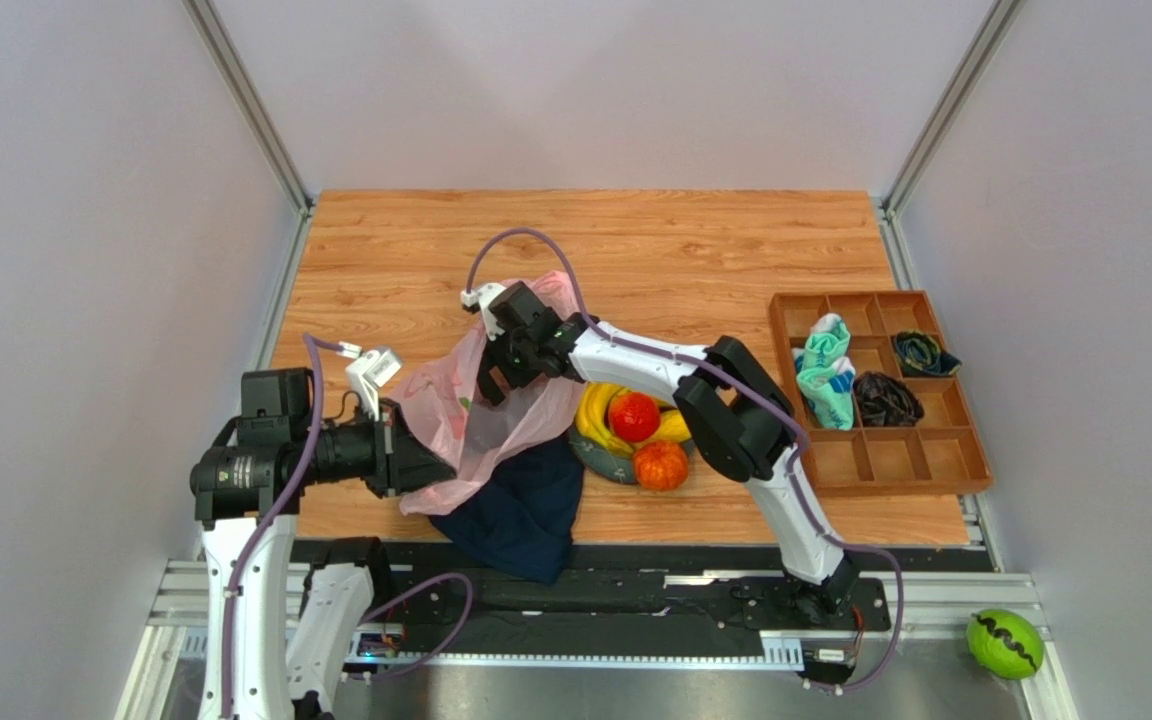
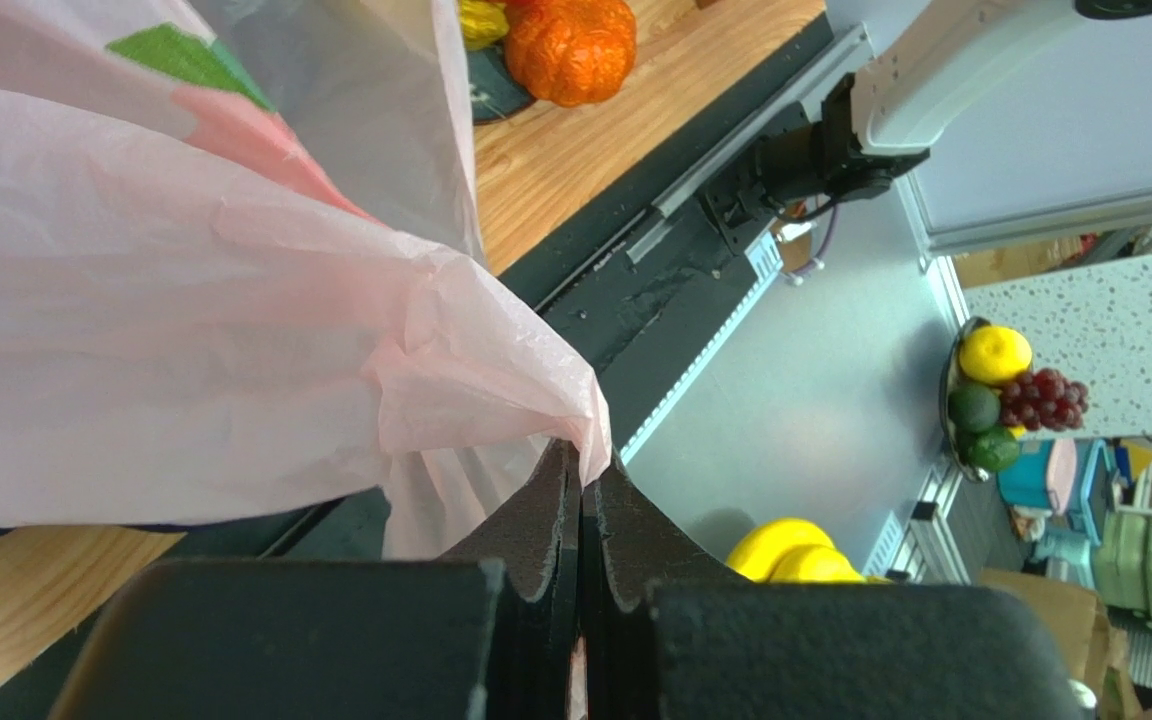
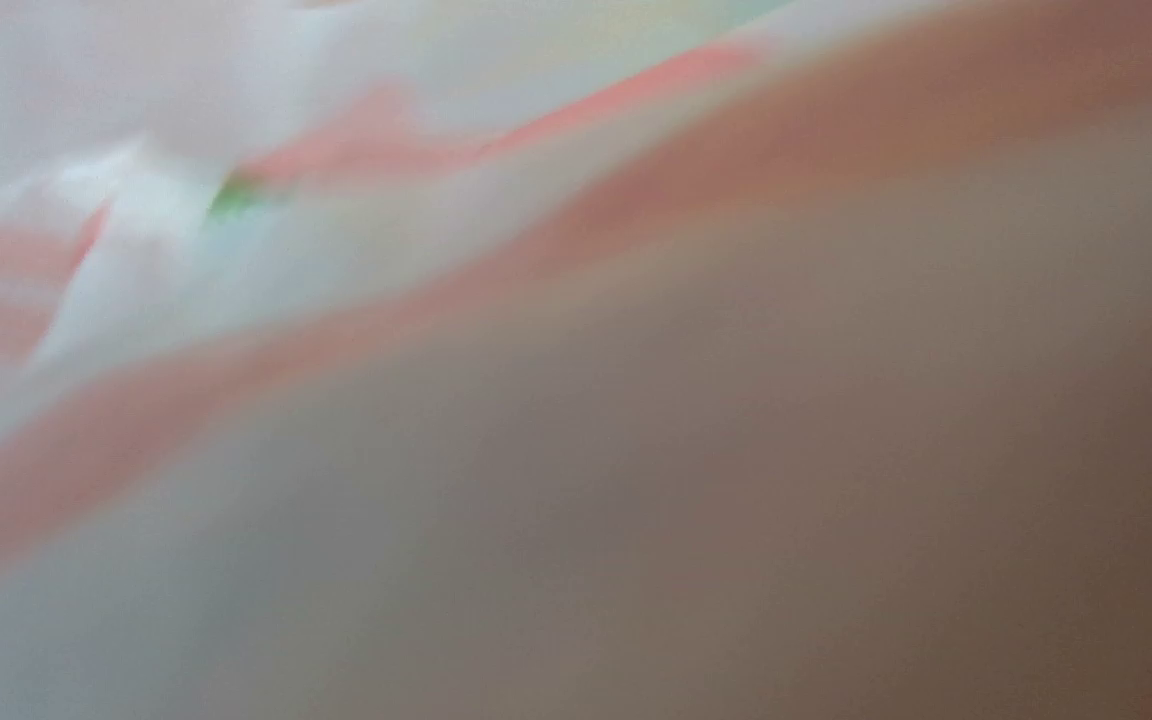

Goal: Take the fake fruits out of the plastic bag

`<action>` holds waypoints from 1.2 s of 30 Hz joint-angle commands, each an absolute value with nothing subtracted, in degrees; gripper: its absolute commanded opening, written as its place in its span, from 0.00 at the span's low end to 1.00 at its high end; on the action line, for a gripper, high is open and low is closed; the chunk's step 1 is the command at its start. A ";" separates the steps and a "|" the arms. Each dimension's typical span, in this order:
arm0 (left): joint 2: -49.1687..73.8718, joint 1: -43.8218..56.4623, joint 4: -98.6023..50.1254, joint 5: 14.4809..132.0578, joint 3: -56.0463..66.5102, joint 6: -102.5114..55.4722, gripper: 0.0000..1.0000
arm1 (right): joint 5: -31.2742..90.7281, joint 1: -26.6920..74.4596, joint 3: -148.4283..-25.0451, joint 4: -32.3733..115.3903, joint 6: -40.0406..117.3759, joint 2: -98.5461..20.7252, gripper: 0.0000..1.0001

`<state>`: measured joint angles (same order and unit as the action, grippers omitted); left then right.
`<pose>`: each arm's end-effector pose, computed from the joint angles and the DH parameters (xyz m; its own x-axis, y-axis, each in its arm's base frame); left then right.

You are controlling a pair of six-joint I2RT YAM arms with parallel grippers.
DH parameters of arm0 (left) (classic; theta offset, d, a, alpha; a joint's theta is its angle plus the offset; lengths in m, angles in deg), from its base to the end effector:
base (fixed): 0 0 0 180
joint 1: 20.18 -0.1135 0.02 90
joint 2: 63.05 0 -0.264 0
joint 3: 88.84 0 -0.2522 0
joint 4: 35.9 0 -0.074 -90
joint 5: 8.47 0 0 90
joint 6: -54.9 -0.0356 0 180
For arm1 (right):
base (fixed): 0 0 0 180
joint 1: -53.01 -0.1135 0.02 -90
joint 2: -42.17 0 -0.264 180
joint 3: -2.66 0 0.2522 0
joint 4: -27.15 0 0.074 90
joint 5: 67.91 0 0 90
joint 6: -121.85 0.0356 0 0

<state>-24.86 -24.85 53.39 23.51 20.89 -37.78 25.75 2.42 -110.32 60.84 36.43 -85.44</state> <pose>0.0787 -0.0239 0.3326 -0.8176 -0.0419 -0.5743 0.4534 0.5678 -0.6870 0.3144 0.3862 0.1771 -0.5364 -0.5272 -0.6590 -0.7576 0.6449 0.1006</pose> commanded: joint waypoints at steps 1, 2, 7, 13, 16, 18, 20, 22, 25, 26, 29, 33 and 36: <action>-24.38 -23.44 52.66 21.50 20.89 -37.47 0.00 | 17.08 1.51 -115.33 56.56 37.75 -88.69 0.93; -24.47 -23.17 52.66 21.68 20.89 -37.47 0.00 | 16.47 1.51 -116.73 56.56 37.57 -89.13 0.93; -23.77 -22.82 52.66 21.06 20.89 -37.65 0.00 | 15.50 1.42 -118.06 55.94 36.25 -89.05 0.93; -23.33 -22.46 53.01 21.15 20.54 -37.82 0.00 | 14.79 1.68 -121.40 54.80 35.28 -91.07 0.93; -23.07 -22.55 53.01 20.97 20.54 -37.74 0.00 | 16.10 1.59 -122.72 54.01 34.58 -92.21 0.92; -22.72 -22.55 53.10 20.80 20.45 -37.82 0.00 | 18.74 1.77 -123.77 54.18 34.66 -93.35 0.92; -22.36 -22.46 53.45 20.54 20.19 -38.00 0.00 | 20.84 1.60 -125.97 54.89 34.84 -95.20 0.92; -22.19 -22.46 53.54 20.45 20.10 -38.18 0.00 | 21.29 1.42 -127.11 55.41 34.23 -95.82 0.91; -22.36 -22.46 53.45 20.45 20.10 -38.35 0.00 | 22.97 1.16 -127.29 55.41 33.96 -96.43 0.90; -22.45 -22.46 53.45 20.53 20.10 -38.35 0.00 | 22.88 1.16 -127.47 55.33 34.14 -96.69 0.89; -22.27 -22.46 53.63 20.62 20.01 -38.35 0.00 | 23.58 0.98 -127.64 54.45 34.58 -96.96 0.76; -21.84 -22.46 53.71 20.89 19.74 -38.44 0.00 | 27.09 0.98 -127.30 54.18 34.14 -96.53 0.51; -21.48 -22.55 53.63 21.06 19.57 -38.44 0.00 | 29.81 1.07 -125.81 54.54 33.17 -93.90 0.33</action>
<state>-22.02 -22.79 53.09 23.10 20.89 -37.95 25.64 1.07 -124.94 56.62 34.16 -96.59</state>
